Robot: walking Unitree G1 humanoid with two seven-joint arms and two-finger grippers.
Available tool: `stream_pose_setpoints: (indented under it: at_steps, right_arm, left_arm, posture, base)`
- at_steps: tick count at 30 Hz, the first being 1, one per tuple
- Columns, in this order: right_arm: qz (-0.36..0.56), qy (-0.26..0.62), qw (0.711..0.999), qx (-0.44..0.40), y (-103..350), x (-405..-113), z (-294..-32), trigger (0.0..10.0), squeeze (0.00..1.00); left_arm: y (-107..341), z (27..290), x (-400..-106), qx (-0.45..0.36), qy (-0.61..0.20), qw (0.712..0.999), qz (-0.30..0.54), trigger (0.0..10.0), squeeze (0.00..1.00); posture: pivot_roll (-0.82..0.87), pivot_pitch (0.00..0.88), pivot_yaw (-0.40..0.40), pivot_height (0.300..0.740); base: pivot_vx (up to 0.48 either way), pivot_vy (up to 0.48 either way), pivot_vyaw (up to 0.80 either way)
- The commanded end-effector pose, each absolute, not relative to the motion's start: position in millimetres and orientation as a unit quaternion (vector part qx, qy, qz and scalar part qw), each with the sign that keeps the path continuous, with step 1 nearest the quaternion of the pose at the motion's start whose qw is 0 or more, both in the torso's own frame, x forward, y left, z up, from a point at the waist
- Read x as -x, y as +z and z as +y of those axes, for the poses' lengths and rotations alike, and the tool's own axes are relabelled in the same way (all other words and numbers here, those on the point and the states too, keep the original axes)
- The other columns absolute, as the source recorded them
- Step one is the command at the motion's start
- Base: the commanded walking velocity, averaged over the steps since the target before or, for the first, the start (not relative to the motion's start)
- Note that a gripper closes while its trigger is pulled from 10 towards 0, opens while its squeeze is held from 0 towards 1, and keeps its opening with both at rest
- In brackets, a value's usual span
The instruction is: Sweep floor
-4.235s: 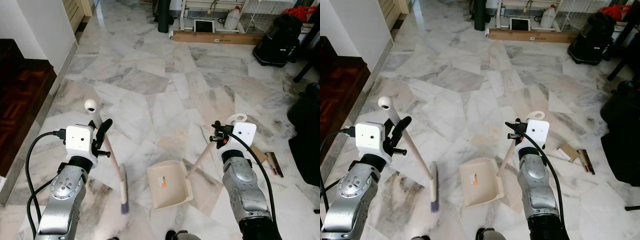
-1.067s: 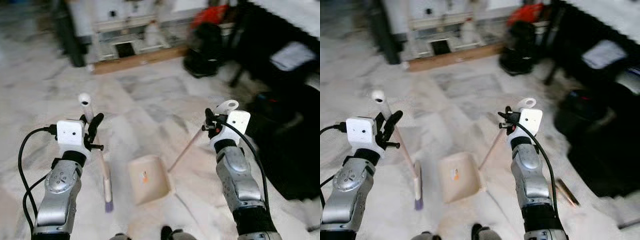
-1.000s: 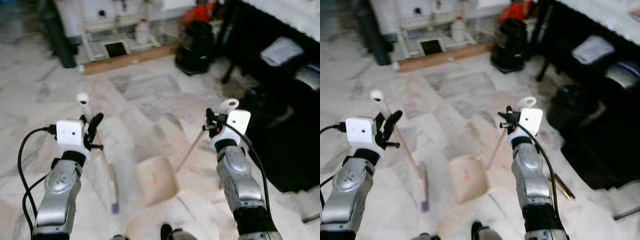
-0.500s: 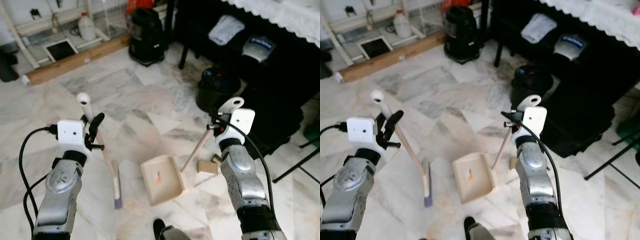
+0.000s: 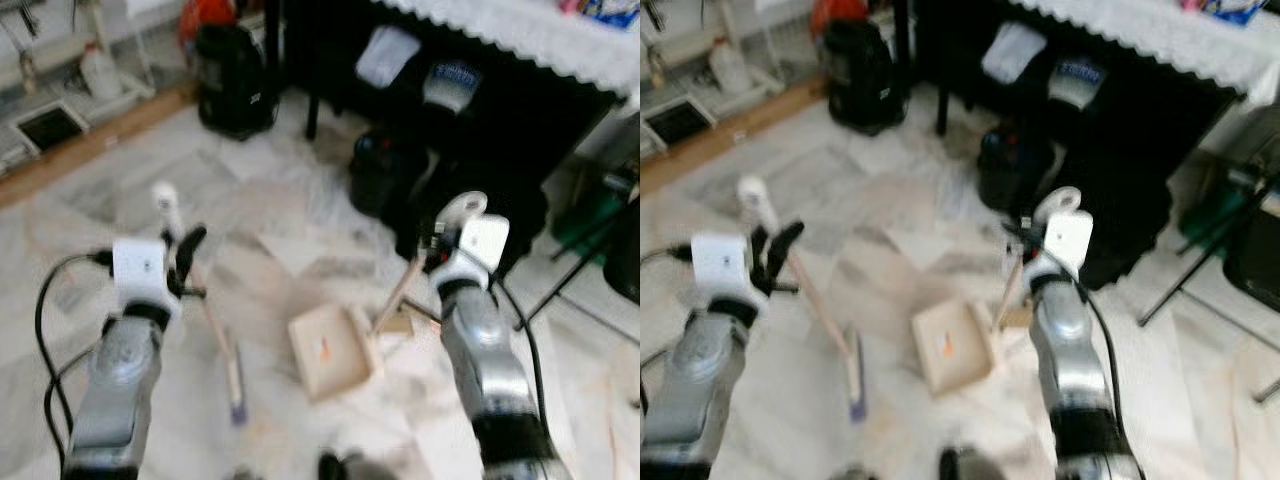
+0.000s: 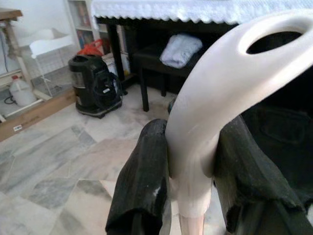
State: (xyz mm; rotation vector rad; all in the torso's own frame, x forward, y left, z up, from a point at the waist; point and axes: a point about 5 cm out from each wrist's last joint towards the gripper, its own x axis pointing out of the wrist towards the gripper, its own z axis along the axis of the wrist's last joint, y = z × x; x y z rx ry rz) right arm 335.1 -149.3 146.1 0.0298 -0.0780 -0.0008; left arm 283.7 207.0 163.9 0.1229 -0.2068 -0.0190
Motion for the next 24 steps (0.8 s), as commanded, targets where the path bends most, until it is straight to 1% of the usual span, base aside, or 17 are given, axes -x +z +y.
stream_pose_setpoints:
  at_steps: [1, 15, 24]
  right_arm:
    - [-0.058, -0.011, 0.998, -0.017, 152.8, -334.3, -156.8, 10.0, 0.0]
    - [-0.061, -0.011, 0.998, -0.018, 151.1, -330.8, -156.6, 10.0, 0.0]
    - [-0.061, -0.011, 0.998, -0.019, 151.0, -331.1, -154.7, 10.0, 0.0]
  left_arm:
    - [171.1, 200.7, -284.2, -0.069, -0.019, 0.99, -0.123, 10.0, 0.0]
    - [171.1, 197.4, -285.2, -0.066, -0.028, 0.989, -0.126, 10.0, 0.0]
    - [172.3, 199.3, -287.8, -0.068, -0.025, 0.989, -0.127, 10.0, 0.0]
  posture:
    - [-0.07, 0.165, -0.038, 0.74]
    - [-0.08, 0.114, -0.03, 0.74]
    - [-0.08, 0.125, -0.027, 0.74]
  base:
    - [0.0, 0.0, -0.78]
    - [0.0, 0.0, -0.78]
    - [0.0, 0.0, -0.78]
